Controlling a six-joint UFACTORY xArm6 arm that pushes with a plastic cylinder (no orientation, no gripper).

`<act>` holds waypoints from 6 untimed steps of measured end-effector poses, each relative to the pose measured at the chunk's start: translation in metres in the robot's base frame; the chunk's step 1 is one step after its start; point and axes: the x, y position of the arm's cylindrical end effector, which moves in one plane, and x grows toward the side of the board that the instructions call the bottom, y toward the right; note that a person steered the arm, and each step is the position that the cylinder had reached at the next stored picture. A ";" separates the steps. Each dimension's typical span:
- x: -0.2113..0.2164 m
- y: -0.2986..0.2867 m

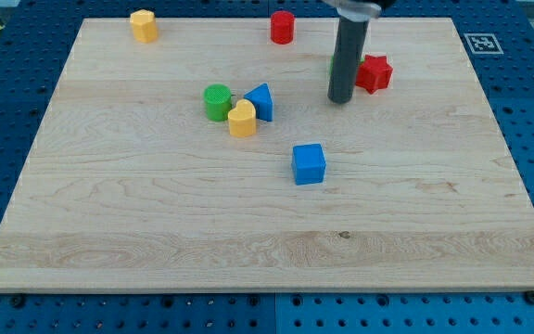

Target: Keep blue cube at top right of the board

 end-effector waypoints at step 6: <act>0.095 -0.114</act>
